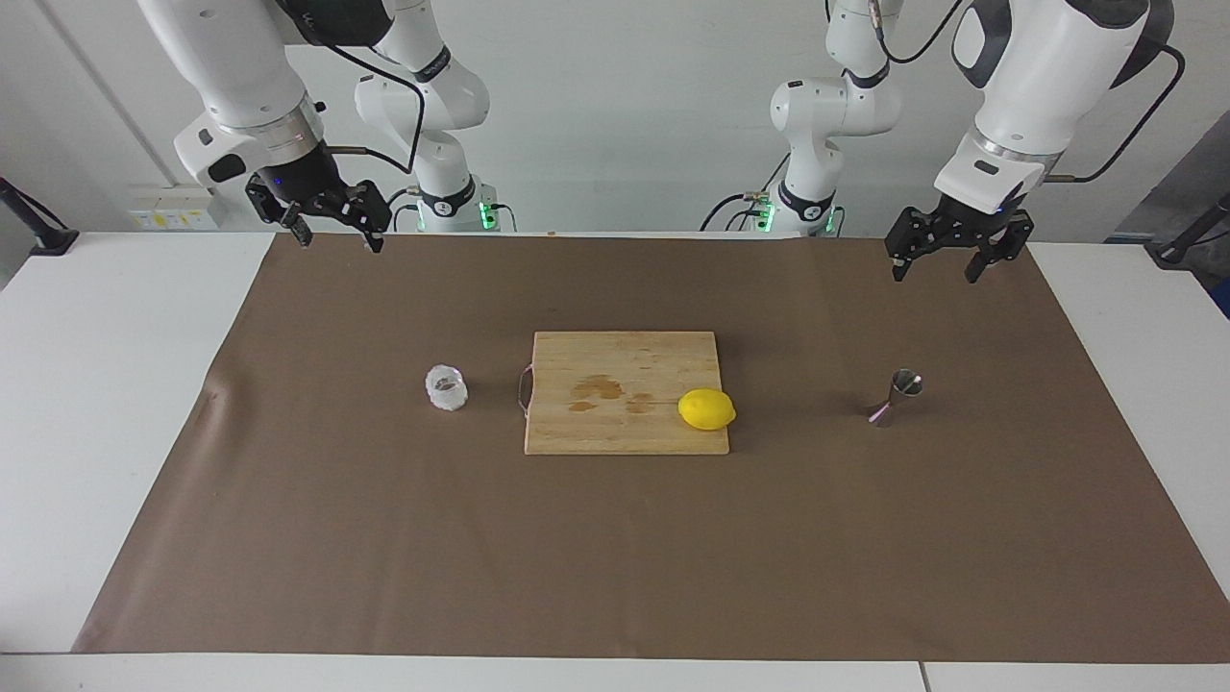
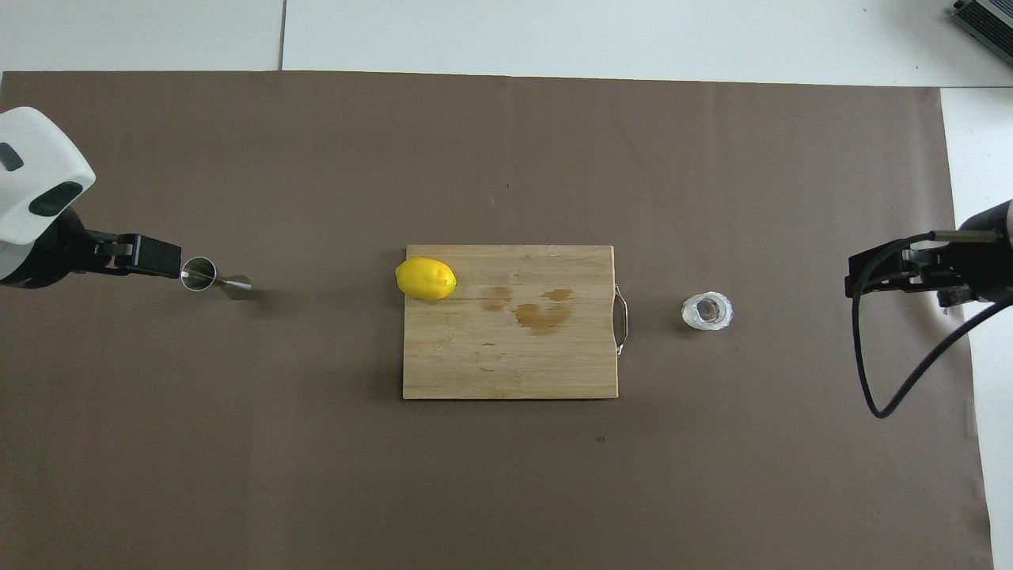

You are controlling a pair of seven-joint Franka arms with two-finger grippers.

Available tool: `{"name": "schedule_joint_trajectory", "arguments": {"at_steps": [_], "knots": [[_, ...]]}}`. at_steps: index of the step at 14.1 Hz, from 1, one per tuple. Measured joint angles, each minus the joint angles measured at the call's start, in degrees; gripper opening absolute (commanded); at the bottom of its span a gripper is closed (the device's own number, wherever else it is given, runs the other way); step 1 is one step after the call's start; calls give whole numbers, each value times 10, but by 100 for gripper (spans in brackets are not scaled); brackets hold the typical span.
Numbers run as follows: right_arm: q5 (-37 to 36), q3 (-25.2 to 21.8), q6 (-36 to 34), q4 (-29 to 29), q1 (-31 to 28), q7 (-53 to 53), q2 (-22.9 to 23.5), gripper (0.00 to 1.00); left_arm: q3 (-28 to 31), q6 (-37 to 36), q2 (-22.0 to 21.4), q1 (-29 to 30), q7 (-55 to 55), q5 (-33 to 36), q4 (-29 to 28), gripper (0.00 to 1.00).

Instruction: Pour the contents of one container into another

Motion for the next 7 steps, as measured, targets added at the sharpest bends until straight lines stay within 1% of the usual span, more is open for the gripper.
{"name": "schedule_joint_trajectory", "arguments": {"at_steps": [7], "knots": [[0,0,0,0,0,0,0,100,1,-2,0,0,0,-5,-2,100]]}}
